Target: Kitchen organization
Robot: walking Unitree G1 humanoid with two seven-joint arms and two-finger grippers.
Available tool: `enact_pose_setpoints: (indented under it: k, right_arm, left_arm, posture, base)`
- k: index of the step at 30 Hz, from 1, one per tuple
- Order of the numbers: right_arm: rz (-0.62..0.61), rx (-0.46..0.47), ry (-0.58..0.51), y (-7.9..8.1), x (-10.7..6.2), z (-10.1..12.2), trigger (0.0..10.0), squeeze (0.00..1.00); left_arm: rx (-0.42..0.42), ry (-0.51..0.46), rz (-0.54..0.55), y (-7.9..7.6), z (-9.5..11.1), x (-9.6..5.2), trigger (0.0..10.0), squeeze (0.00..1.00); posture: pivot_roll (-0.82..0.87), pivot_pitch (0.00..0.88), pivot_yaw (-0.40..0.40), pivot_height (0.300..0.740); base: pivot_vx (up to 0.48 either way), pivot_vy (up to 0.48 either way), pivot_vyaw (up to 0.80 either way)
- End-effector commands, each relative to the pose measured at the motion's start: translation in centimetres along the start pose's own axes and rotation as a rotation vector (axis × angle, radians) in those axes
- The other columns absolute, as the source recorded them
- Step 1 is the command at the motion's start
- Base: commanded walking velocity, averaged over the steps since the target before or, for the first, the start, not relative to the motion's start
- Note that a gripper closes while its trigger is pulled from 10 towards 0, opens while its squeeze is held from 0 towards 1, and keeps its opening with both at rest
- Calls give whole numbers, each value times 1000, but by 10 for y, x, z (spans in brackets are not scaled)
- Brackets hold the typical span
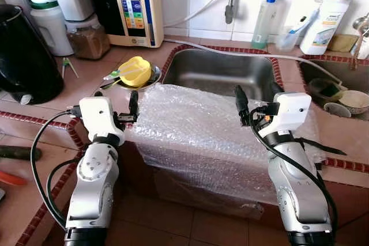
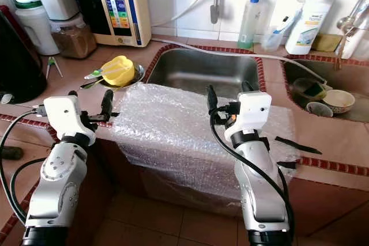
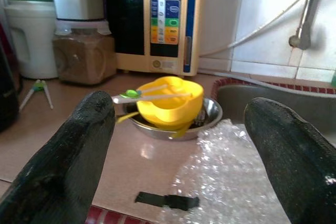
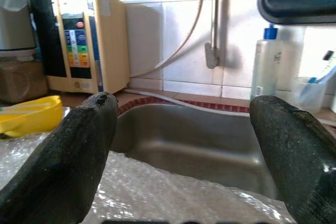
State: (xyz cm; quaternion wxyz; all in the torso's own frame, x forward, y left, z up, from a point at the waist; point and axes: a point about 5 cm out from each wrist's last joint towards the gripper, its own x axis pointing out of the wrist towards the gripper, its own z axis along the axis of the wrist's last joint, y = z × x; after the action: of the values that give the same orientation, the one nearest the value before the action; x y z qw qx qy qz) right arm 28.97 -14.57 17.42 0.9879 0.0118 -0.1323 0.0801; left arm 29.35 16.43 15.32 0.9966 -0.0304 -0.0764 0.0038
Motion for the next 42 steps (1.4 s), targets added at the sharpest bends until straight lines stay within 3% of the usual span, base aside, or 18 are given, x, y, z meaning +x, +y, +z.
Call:
enact_pose_setpoints:
  k: [1,29,35,38,42]
  right_arm:
    - [6,-5,-6,-1,-1,2,10000,0]
    - [26,-45,7,-3,-4,2,10000,0]
    - [26,-44,12,-3,-5,1,10000,0]
    - [28,-43,15,-2,-5,0,10000,0]
    - [30,-43,18,-2,-6,-1,10000,0]
  left_arm:
    - [2,-2,-5,2,2,-1,10000,0]
    - [-54,25,-67,-11,-1,-7,10000,0]
    - [-70,20,-65,-13,1,-8,10000,0]
    - [-27,9,-64,-15,3,-9,10000,0]
    - [-29,10,-67,-17,3,-11,10000,0]
  posture:
    - [-36,0,35,740]
    - [-40,17,34,740]
    - [-38,19,36,740]
    - [-34,20,36,740]
    - [-31,22,34,740]
  base:
    - [270,0,0]
    - [391,0,0]
    - [54,0,0]
    - [0,0,0]
    - [0,0,0]
